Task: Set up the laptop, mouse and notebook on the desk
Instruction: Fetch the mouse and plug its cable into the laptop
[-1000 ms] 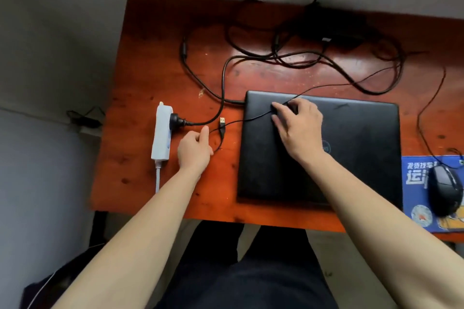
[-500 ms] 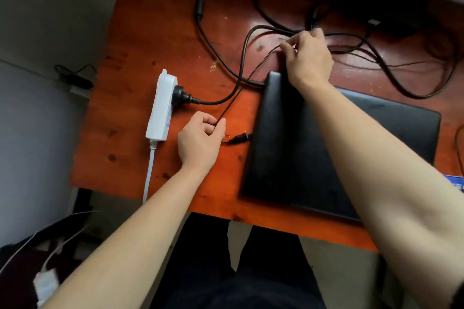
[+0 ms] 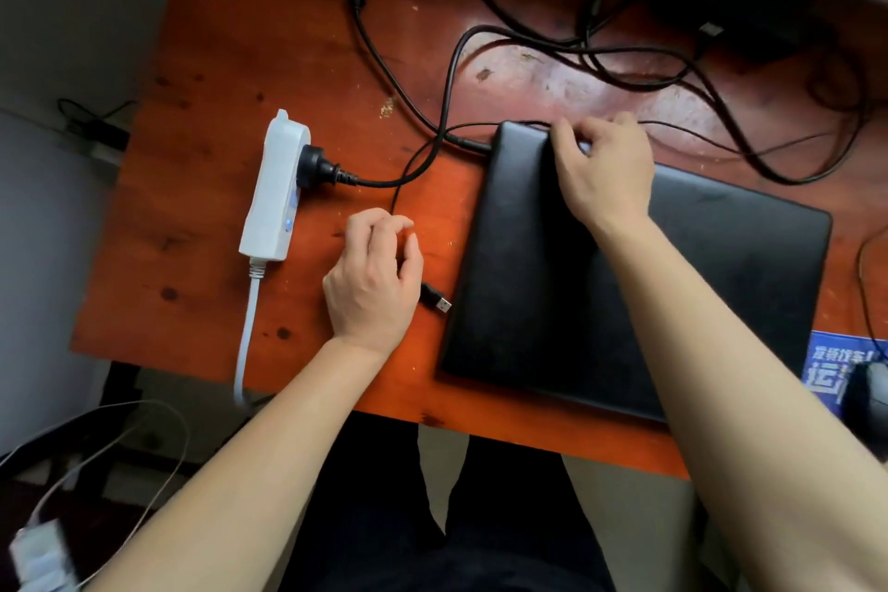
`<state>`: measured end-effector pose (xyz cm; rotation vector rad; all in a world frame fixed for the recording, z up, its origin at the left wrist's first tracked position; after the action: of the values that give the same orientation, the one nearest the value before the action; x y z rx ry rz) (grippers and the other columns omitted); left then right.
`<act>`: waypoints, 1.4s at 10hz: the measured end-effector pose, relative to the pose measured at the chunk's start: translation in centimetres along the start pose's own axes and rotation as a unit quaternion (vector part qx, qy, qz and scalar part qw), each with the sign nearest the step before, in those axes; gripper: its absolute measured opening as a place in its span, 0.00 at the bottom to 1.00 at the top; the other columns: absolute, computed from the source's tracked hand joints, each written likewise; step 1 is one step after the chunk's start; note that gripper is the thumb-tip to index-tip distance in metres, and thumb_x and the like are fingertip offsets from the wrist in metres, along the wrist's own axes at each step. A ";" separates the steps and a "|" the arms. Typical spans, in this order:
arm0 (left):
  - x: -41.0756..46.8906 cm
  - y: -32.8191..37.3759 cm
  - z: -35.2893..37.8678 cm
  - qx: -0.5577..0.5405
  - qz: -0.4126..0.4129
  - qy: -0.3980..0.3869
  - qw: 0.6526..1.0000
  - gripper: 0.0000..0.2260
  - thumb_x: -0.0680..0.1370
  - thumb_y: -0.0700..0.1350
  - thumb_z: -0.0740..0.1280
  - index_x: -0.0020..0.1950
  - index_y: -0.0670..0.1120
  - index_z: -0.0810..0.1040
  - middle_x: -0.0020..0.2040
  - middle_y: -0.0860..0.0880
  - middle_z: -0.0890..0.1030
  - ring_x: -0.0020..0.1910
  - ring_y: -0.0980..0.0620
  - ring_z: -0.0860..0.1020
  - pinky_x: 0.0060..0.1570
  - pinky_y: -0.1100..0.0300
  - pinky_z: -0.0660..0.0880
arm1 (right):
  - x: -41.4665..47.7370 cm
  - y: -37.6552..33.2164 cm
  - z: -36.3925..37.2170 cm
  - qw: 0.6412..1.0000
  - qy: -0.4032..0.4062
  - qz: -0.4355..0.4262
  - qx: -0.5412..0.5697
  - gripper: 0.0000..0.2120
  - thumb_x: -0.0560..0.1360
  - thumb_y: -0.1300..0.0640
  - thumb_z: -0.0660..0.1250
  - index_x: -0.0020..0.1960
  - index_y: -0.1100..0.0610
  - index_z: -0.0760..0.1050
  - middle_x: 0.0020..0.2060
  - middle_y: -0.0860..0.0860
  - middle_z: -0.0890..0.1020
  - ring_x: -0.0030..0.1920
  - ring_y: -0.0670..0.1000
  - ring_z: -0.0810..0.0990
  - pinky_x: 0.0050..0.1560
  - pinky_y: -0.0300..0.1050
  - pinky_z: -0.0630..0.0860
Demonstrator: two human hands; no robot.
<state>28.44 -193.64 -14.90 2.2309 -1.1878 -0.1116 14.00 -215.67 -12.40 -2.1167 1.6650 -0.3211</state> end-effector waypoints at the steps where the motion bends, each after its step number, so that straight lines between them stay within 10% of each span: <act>1: 0.2 0.0 -0.4 -0.048 0.008 -0.011 0.999 0.06 0.80 0.43 0.65 0.53 0.42 0.80 0.53 0.44 0.79 0.42 0.54 0.77 0.37 0.65 0.71 | -2.7 -0.3 -0.1 0.998 0.037 -0.040 -0.016 0.17 0.80 0.50 0.63 0.64 0.55 0.80 0.60 0.59 0.78 0.64 0.60 0.74 0.67 0.51 0.65; 3: -2.0 -0.5 -1.5 -0.067 0.159 -0.138 0.975 0.19 0.71 0.39 0.63 0.61 0.42 0.80 0.65 0.44 0.77 0.60 0.46 0.75 0.49 0.61 0.76 | -9.5 -1.2 1.5 0.990 0.055 -0.115 -0.056 0.20 0.82 0.55 0.63 0.72 0.62 0.73 0.72 0.65 0.69 0.74 0.66 0.66 0.74 0.65 0.60; 5: -2.2 -0.6 -1.1 -0.050 0.274 -0.164 0.946 0.12 0.78 0.43 0.70 0.61 0.42 0.83 0.60 0.46 0.82 0.54 0.44 0.76 0.51 0.51 0.77 | -10.0 -1.1 2.1 0.990 0.066 -0.109 -0.067 0.20 0.82 0.54 0.61 0.72 0.59 0.72 0.74 0.62 0.68 0.76 0.64 0.64 0.75 0.63 0.59; 9: 2.5 0.1 0.0 -0.074 0.105 -0.104 0.986 0.11 0.80 0.43 0.70 0.58 0.38 0.83 0.49 0.42 0.80 0.46 0.44 0.78 0.39 0.56 0.77 | -9.9 -0.9 2.3 0.990 0.081 -0.094 -0.064 0.20 0.81 0.53 0.61 0.72 0.57 0.73 0.74 0.59 0.69 0.77 0.61 0.63 0.76 0.60 0.57; 14: 2.0 0.8 0.7 -0.031 0.205 -0.144 0.968 0.09 0.82 0.45 0.66 0.57 0.43 0.83 0.48 0.46 0.79 0.43 0.48 0.74 0.32 0.63 0.69 | -9.9 -0.7 2.6 0.989 0.090 -0.095 -0.074 0.20 0.81 0.53 0.61 0.71 0.57 0.73 0.74 0.59 0.69 0.76 0.61 0.64 0.75 0.61 0.59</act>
<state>28.83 -195.85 -14.64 1.9129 -1.7520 -0.3080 13.28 -205.53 -13.59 -2.4280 1.6330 -0.4723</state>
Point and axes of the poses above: each hand's wrist, its own x-axis towards the middle knuckle, its own z-axis out of the palm, y = z × x, the point moved 4 cm from there along x, towards the middle knuckle
